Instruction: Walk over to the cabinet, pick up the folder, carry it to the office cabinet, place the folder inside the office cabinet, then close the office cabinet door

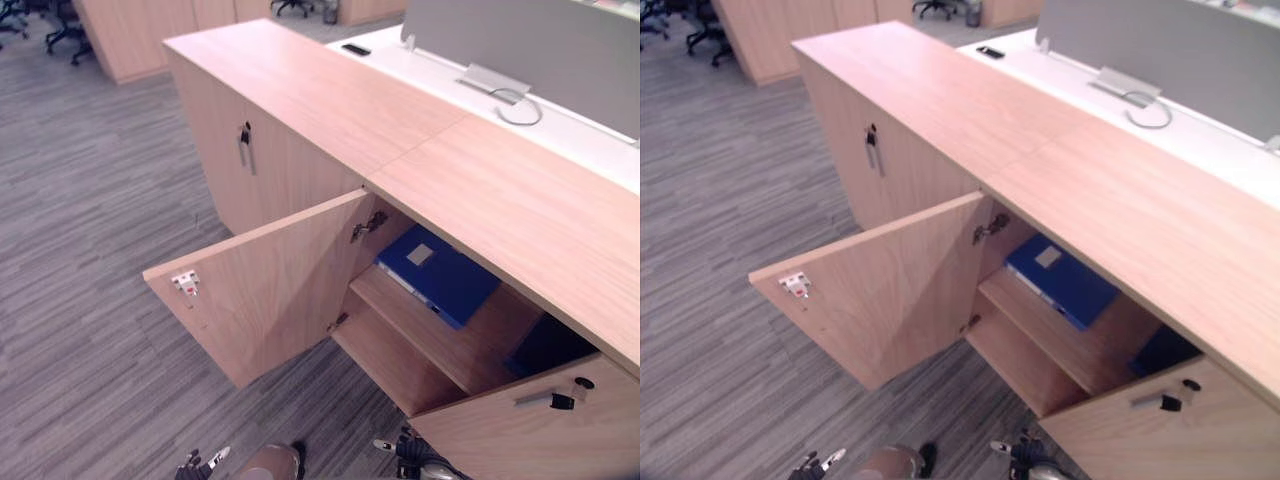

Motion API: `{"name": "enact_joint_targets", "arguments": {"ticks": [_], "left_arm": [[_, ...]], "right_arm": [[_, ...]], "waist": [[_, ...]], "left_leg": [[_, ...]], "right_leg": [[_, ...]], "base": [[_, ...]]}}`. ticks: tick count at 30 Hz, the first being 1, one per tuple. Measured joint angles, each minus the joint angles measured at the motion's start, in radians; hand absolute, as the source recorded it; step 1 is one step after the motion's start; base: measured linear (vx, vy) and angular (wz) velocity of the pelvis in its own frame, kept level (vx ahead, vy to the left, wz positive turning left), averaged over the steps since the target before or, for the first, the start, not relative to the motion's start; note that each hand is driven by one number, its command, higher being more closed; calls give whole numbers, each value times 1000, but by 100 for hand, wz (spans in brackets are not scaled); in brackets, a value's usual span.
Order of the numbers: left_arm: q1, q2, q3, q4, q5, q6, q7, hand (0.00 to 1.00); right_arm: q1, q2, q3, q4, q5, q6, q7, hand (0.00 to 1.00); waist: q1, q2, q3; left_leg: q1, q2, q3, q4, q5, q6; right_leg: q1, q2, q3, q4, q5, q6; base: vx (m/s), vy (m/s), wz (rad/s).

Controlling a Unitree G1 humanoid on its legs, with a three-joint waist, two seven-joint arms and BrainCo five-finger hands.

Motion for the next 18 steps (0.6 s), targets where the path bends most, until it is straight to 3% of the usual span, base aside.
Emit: {"name": "enact_joint_targets", "arguments": {"ticks": [1, 4, 8, 9, 10, 12, 13, 14, 18], "left_arm": [[-10, 1, -7, -22, -9, 2, -8, 0], [-8, 4, -27, -66, -37, 7, -22, 0], [-12, 35, -91, -102, -56, 13, -65, 0], [-12, 41, -99, -121, -65, 18, -89, 0], [-12, 42, -99, -122, -66, 18, -92, 0], [-11, 60, -91, -123, -68, 34, -120, 0], [-11, 65, -87, -123, -68, 36, -125, 0], [-12, 70, -85, -132, -66, 40, -130, 0], [-6, 100, 24, -229, -26, 47, -135, 0]], "right_arm": [[13, -10, -6, -8, 0, 2, -2, 0], [22, -31, -45, -19, 1, 6, -5, 0], [14, -26, -114, -10, 10, 15, -2, 0], [16, -27, -135, -3, 25, 21, 1, 0], [17, -27, -137, -3, 27, 22, 1, 0], [22, -31, -162, -4, 36, 32, 9, 0], [27, -36, -162, -6, 36, 33, 11, 0], [41, -50, -169, -6, 36, 34, 12, 0], [47, -60, -171, -7, 38, 35, 16, 0]], "waist": [[-12, 1, 8], [-16, 9, 16], [-22, 13, 16], [-29, 17, 14], [-30, 18, 14], [-39, 29, 18], [-45, 33, 19], [-52, 41, 13], [-51, 50, 14]], "left_leg": [[0, 63, 117, 5, 3, -7], [-1, 134, 346, 53, -2, -16], [4, 78, 331, 26, -14, 0], [8, 66, 311, -10, 3, 13], [10, 66, 309, -17, 9, 14], [48, 66, 287, -104, 66, 8], [59, 64, 280, -121, 79, 5], [78, 60, 258, -156, 102, -4], [161, 77, 251, -342, 211, -36]], "right_leg": [[39, -1, -56, 7, -6, -8], [70, -41, -100, 50, -47, 5], [50, -82, -99, 72, -58, -3], [50, -68, -95, 38, -63, -26], [51, -60, -92, 26, -63, -26], [53, 39, -75, -104, -59, -31], [58, 61, -69, -132, -40, -46], [90, 76, -71, -146, -7, -33], [88, 93, -79, -145, 4, -46]], "base": [[78, -151, 101], [105, -25, 60], [136, 103, 16], [130, 60, 26], [124, -49, 30], [76, -178, 28], [63, -230, 50], [64, -198, 42], [36, -164, 11]]}}
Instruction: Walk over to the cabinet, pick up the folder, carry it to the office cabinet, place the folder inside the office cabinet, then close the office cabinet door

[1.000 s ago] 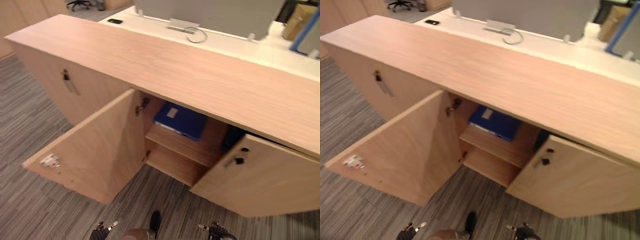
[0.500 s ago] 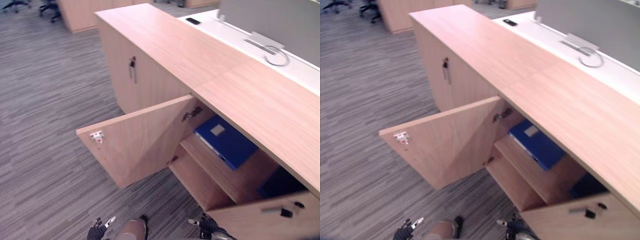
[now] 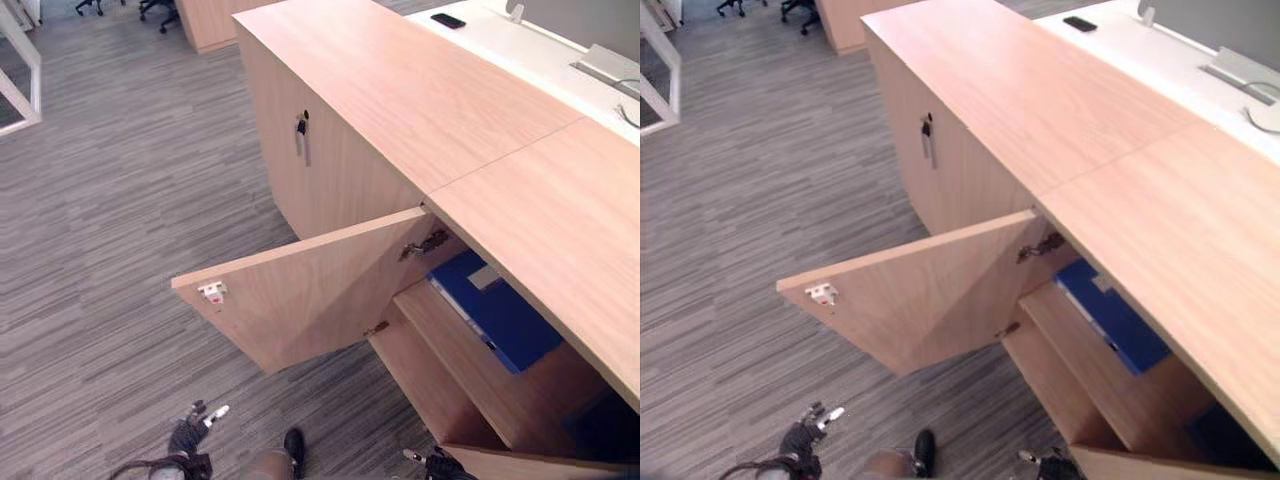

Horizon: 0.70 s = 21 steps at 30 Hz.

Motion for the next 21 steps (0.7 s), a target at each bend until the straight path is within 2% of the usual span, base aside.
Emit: {"name": "enact_joint_targets", "arguments": {"ticks": [5, 6, 11, 15, 21], "left_arm": [[-39, 77, 50, -102, 103, 15, 21, 0], [-63, 103, 70, -129, 152, 19, 49, 0], [-137, 171, 82, -204, 248, 21, 119, 0], [-211, 197, 17, -211, 287, 19, 134, 0], [-257, 192, -139, -210, 334, 18, 140, 0]], "right_arm": [[0, 2, 1, -1, 1, 0, 1, 0], [1, 3, 2, -1, 1, 0, 4, 0], [4, 10, 4, -6, 2, -1, 19, 0], [6, 10, 3, -8, 2, -2, 22, 0], [10, 8, 2, -11, 1, -2, 24, 0]], "waist": [[-4, 4, 0], [-3, 4, 0], [-10, 5, -1], [-26, 4, -5], [-41, 8, -4]], "left_leg": [[70, 27, 18, -126, 60, -14], [87, 30, 37, -144, 63, -13], [116, 30, 89, -157, 68, -6], [123, 24, 108, -158, 73, 1], [119, 22, 115, -166, 81, 3]], "right_leg": [[0, 27, 10, -3, 14, -21], [0, 28, 27, -4, 18, -27], [0, 27, 82, -19, 49, -30], [-3, 22, 102, -27, 58, -31], [-10, 26, 113, -59, 49, -35]], "base": [[-16, -73, -14], [-30, -2, -32], [-75, 34, -37], [-104, 27, -18], [-160, 0, -11]]}}
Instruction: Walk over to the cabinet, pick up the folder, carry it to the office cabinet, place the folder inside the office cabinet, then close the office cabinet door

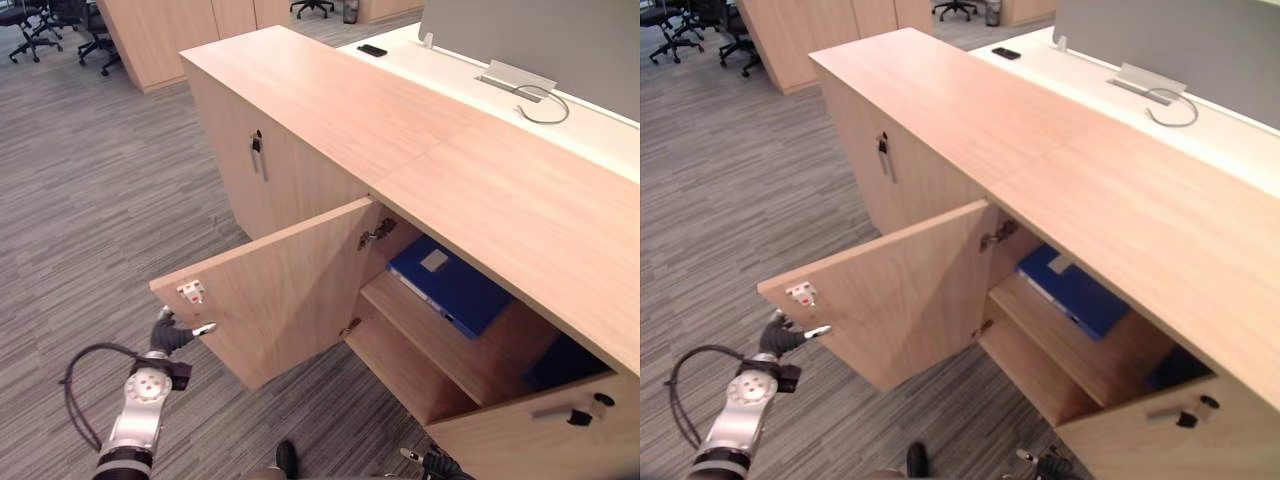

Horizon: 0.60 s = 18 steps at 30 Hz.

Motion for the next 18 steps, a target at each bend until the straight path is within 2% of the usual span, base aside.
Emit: {"name": "enact_joint_targets", "arguments": {"ticks": [4, 8, 12, 15, 18], "left_arm": [[28, 18, -74, -42, 13, 0, 0, 0], [131, 14, -158, -174, 8, -3, -9, 0], [187, 9, -281, -197, -11, -10, -60, 0], [300, -19, -378, -262, -57, -48, -102, 0], [323, -29, -459, -270, -80, -57, -140, 0]], "right_arm": [[23, -17, 3, -10, -1, 0, 1, 0], [40, -39, 11, 7, -3, 1, 10, 0], [44, -42, 8, 11, -3, 1, 10, 0], [46, -37, -13, 11, -4, 1, 11, 0], [48, -27, -38, 6, -5, 1, 14, 0]], "waist": [[7, 3, -2], [22, 1, -24], [21, 3, -29], [24, 5, -30], [24, 5, -29]], "left_leg": [[-4, 1, -9, 1, 1, 2], [-73, -23, -59, 9, 9, -1], [-63, -46, -41, 9, 20, 17], [-44, -58, 6, 9, 11, 31], [-32, -57, 39, 9, 6, 34]], "right_leg": [[1, 2, -1, -1, -9, 6], [-88, -13, 32, 28, 4, -1], [-84, -30, 52, 24, 21, 20], [-83, -40, 103, 8, 43, 22], [-86, -43, 129, 9, 56, 19]], "base": [[-103, -3, 11], [-21, 44, -1], [32, 76, -12], [-1, 88, -39], [-62, 53, -33]]}}
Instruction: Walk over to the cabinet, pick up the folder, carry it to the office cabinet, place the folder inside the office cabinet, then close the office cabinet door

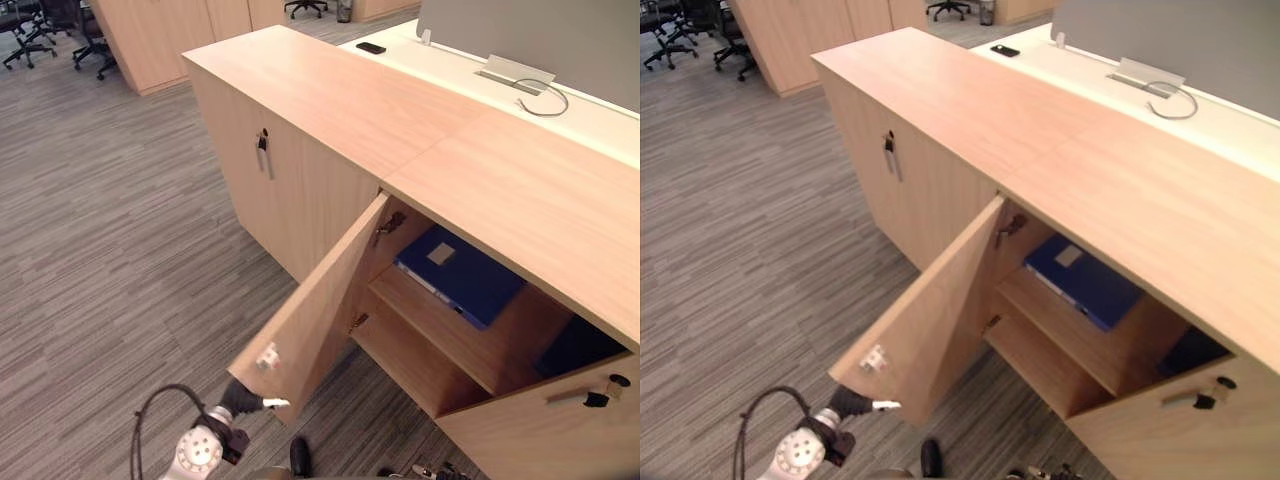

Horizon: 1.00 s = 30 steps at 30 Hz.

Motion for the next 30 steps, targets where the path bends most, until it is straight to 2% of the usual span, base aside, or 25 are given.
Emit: {"name": "enact_joint_targets", "arguments": {"ticks": [3, 7, 8, 9, 10, 11, 12, 13, 14, 16, 17, 18, 20, 21, 23, 25, 26, 27, 29, 30], "left_arm": [[9, -37, -92, -3, -41, 3, -28, 0], [0, -62, -199, -67, -73, 1, -68, 0], [-12, -72, -232, -92, -83, -3, -95, 0], [-32, -93, -270, -112, -109, -8, -124, 0], [-44, -102, -284, -121, -122, -12, -133, 0], [-73, -120, -299, -125, -148, -19, -147, 0], [-104, -132, -307, -118, -162, -18, -151, 0], [-112, -133, -307, -119, -170, -19, -155, 0], [-128, -134, -305, -119, -185, -20, -157, 0], [-130, -128, -299, -120, -189, -21, -157, 0], [-122, -115, -298, -116, -201, -21, -157, 0], [-120, -124, -301, -80, -210, -14, -157, 0], [-117, -124, -297, -68, -215, -10, -156, 0], [-117, -124, -294, -66, -221, -10, -155, 0], [-114, -156, -235, -30, -263, -10, -149, 0], [-112, -203, -150, 19, -265, -10, -103, 0], [-114, -220, -102, 50, -256, -10, -76, 0], [-115, -235, -24, 101, -227, -12, -31, 0], [-111, -244, 52, 153, -200, -15, 9, 0], [-114, -257, 128, 225, -176, -28, 65, 0]], "right_arm": [[14, 5, 18, -28, 1, 0, 0, 0], [39, 8, 20, -44, 3, 1, -1, 0], [38, 5, 21, -42, 0, 1, 0, 0], [39, -1, 20, -41, -5, 4, 0, 0], [38, -3, 21, -43, -14, 4, 0, 0], [33, -9, 24, -40, -31, 4, 0, 0], [22, -15, 25, -26, -35, 6, 1, 0], [15, -17, 22, -14, -35, 7, 1, 0], [7, -22, 12, 6, -37, 10, 2, 0], [6, -21, 9, 33, -54, 13, 2, 0], [-1, -15, 10, 47, -80, 21, 4, 0], [-8, -32, 9, 55, -90, 26, 4, 0], [-7, -41, 5, 62, -94, 33, 3, 0], [-7, -38, 1, 64, -94, 35, 3, 0], [5, -27, -26, 66, -93, 44, -6, 0], [8, -24, -41, 74, -91, 51, -21, 0], [9, -19, -41, 73, -86, 51, -26, 0], [10, -16, -42, 74, -73, 52, -35, 0], [11, -15, -42, 75, -70, 52, -43, 0], [8, -15, -41, 74, -65, 51, -54, 0]], "waist": [[-11, 0, 0], [-29, -5, 3], [-29, -8, 5], [-33, 6, -2], [-35, 11, -4], [-35, 12, -2], [-43, 13, -4], [-48, 12, -6], [-54, 12, -9], [-51, -10, -36], [-36, -32, -39], [-34, -11, -39], [-38, 2, -45], [-39, 0, -45], [-49, -6, -59], [-49, -7, -59], [-49, -10, -59], [-47, -9, -57], [-38, -3, -55], [-20, -7, -52]], "left_leg": [[21, 8, 61, 0, -16, 9], [17, 11, 109, 6, -23, 13], [16, 15, 125, 11, -24, -3], [17, 31, 146, 15, -29, -8], [16, 44, 161, 19, -37, 2], [14, 62, 193, 29, -50, 21], [13, 76, 209, 40, -55, 27], [13, 80, 213, 43, -60, 23], [9, 84, 216, 46, -61, 20], [-5, 69, 215, 34, -56, -7], [-6, 43, 216, 28, -46, -22], [-5, 50, 203, 28, -39, -32], [16, 70, 176, 28, -27, -31], [21, 75, 177, 27, -27, -31], [34, 102, 176, 24, -23, -37], [25, 116, 175, 37, -27, -42], [3, 130, 171, 82, -51, -46], [-56, 165, 165, 221, -122, -50], [-102, 212, 156, 367, -189, -52], [-124, 239, 86, 462, -222, -71]], "right_leg": [[-23, 0, 58, 26, 6, 0], [-66, -20, 64, 64, -8, -10], [-74, -38, 19, 76, -21, -45], [-74, -60, -82, 99, -49, -130], [-76, -74, -134, 121, -63, -162], [-89, -114, -195, 217, -74, -168], [-103, -151, -210, 317, -76, -165], [-107, -167, -213, 362, -83, -153], [-109, -191, -224, 426, -96, -129], [-101, -187, -243, 366, -74, -80], [-81, -169, -243, 258, -58, -29], [-73, -144, -230, 196, -41, 7], [-58, -98, -196, 161, -35, 3], [-54, -90, -193, 156, -35, 3], [-29, -41, -184, 101, -33, 0], [-26, -24, -185, 81, -27, 0], [-24, -18, -186, 75, -27, 0], [-23, -9, -185, 73, -27, -2], [-12, 13, -175, 80, -31, -13], [-2, 38, -142, 80, -35, -18]], "base": [[-107, 30, -58], [-72, 18, -41], [-18, 30, -63], [-7, 19, -68], [-14, 4, -76], [-44, 6, -68], [-55, 11, -59], [-59, 7, -32], [-50, -47, -19], [-32, -87, -37], [-19, -78, -78], [-26, -69, -80], [2, -72, -66], [35, -137, -58], [60, -131, -29], [60, -95, -4], [31, -117, 2], [34, -129, -1], [83, -112, -28], [101, -74, -55]]}}
